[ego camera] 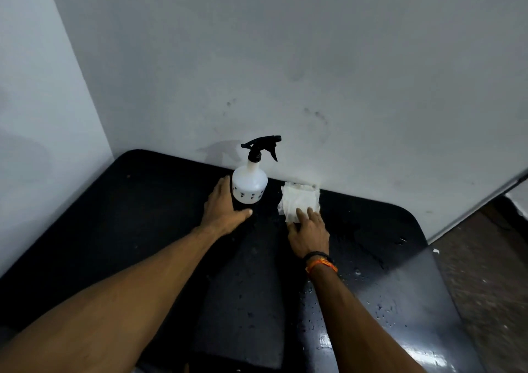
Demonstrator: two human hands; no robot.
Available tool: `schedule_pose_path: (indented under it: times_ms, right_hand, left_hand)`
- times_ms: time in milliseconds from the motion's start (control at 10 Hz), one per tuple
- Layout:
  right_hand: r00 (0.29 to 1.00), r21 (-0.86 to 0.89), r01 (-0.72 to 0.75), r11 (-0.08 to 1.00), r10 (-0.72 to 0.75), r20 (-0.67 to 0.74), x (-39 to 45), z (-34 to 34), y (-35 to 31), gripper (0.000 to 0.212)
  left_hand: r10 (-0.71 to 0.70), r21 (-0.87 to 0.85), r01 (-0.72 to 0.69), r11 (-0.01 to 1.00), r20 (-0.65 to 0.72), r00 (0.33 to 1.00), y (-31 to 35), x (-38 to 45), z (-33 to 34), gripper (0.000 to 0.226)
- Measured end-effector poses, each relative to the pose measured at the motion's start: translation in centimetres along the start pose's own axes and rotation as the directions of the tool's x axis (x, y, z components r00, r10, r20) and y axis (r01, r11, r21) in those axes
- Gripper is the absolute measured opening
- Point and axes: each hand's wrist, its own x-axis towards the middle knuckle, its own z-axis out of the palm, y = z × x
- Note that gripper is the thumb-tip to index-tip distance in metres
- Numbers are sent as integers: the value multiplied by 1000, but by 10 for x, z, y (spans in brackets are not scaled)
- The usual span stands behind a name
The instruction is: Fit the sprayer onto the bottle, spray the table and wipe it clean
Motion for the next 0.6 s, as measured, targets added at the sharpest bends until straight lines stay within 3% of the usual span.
schedule_pose_path:
  times_ms: [200,600]
  right_hand:
    - [999,90,-23,996,19,40,-35,-20,-7,57]
    - [998,43,-21,999,19,56,-131,-61,0,55]
  left_hand:
    - [-4,172,-20,985,142,990,-1,-54,10,107]
    - [57,344,-194,919,369,927,45,-137,-27,86]
